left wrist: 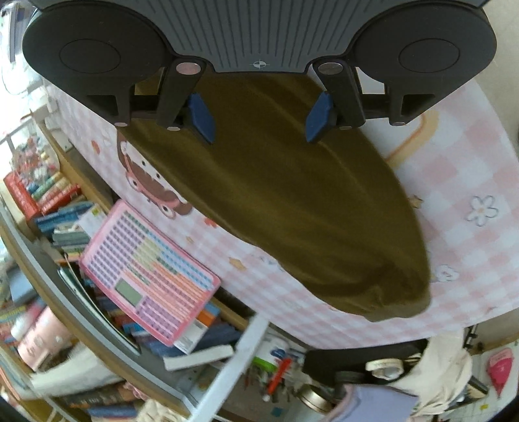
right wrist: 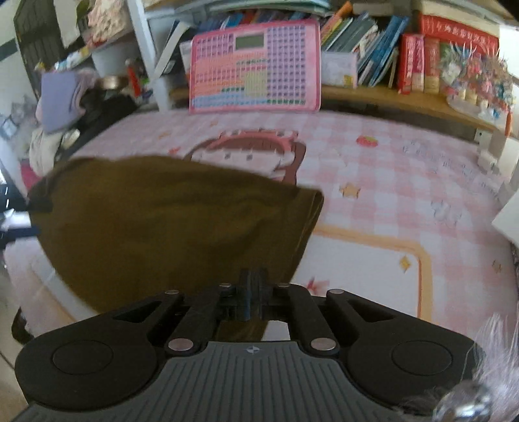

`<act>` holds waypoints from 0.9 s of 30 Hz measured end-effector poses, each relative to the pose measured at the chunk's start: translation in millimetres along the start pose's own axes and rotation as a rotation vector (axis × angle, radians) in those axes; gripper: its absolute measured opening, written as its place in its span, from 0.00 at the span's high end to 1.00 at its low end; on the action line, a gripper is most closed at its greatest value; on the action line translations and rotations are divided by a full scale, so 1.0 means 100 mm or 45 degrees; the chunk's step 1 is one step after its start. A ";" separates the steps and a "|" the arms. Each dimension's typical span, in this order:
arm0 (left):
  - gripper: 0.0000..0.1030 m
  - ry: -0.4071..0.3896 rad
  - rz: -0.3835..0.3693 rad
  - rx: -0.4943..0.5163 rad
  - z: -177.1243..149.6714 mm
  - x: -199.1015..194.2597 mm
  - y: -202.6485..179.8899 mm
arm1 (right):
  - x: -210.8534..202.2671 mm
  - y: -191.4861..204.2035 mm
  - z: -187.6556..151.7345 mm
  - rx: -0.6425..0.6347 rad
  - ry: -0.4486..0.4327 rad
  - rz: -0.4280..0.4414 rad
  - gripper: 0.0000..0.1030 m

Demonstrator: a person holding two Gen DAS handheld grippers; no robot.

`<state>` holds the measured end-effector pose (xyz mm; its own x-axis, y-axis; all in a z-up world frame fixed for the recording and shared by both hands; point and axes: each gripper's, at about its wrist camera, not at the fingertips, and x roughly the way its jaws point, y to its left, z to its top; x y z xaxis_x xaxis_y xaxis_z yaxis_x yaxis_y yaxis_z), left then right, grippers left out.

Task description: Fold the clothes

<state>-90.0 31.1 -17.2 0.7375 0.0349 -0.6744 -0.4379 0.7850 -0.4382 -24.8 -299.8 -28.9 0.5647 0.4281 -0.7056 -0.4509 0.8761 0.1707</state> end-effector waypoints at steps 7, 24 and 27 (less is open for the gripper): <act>0.37 0.029 -0.002 0.057 -0.05 0.01 -0.18 | -0.01 -0.05 -0.06 0.009 0.003 0.017 0.83; 0.33 0.044 0.051 0.007 -0.08 -0.05 -0.01 | -0.15 0.21 0.06 0.029 -0.085 0.054 0.37; 0.32 0.051 0.028 0.019 -0.05 -0.03 0.00 | -0.17 0.26 0.05 0.035 -0.098 0.039 0.30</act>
<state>-94.2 28.0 -17.9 0.7065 0.0276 -0.7072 -0.4458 0.7934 -0.4144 -42.3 -283.5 -9.4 0.6028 0.4696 -0.6450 -0.4500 0.8677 0.2112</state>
